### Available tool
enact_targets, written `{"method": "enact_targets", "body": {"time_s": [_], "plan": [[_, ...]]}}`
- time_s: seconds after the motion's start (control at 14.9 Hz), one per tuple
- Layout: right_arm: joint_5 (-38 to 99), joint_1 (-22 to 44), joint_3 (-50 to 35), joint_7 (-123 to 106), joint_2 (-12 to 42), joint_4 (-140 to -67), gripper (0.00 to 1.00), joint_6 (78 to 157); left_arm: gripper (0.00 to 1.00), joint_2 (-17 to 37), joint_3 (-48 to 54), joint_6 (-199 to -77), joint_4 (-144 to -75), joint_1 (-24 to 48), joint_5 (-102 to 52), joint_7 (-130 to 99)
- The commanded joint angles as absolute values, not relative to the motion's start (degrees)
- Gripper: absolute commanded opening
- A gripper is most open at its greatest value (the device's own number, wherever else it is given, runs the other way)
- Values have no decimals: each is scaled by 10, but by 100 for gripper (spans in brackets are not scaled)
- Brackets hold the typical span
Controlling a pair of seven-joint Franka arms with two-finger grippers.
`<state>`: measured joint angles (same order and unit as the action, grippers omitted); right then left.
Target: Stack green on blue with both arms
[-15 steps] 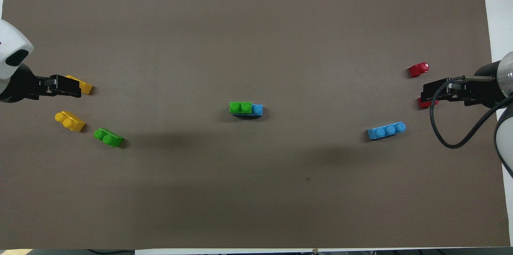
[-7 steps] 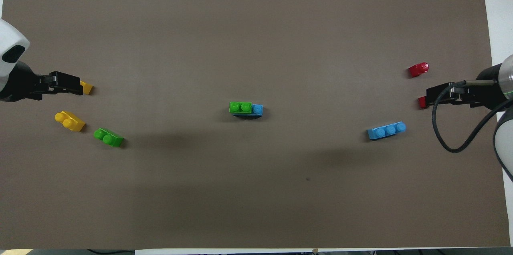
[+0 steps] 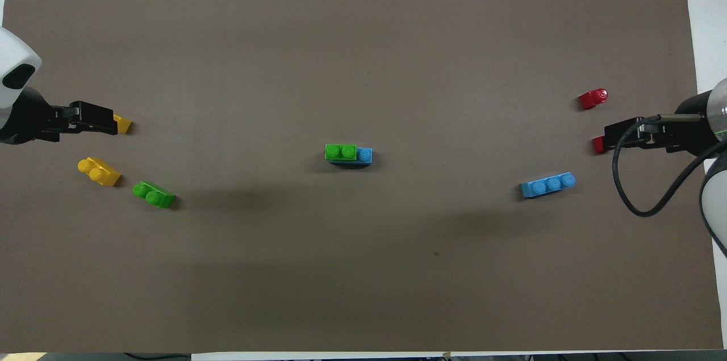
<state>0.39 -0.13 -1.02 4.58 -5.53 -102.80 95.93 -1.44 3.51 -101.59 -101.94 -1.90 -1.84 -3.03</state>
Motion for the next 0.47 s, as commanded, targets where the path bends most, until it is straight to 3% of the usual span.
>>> {"method": "enact_targets", "body": {"time_s": [0.0,0.4], "plan": [[-4,-8,-11,37,-69,-1040,100,953,100,-13,31,-1018,-1012,-16,-25,-36],[1,-7,-11,39,-69,-1040,100,953,100,-14,31,-1019,-1013,-17,-25,-34]]}}
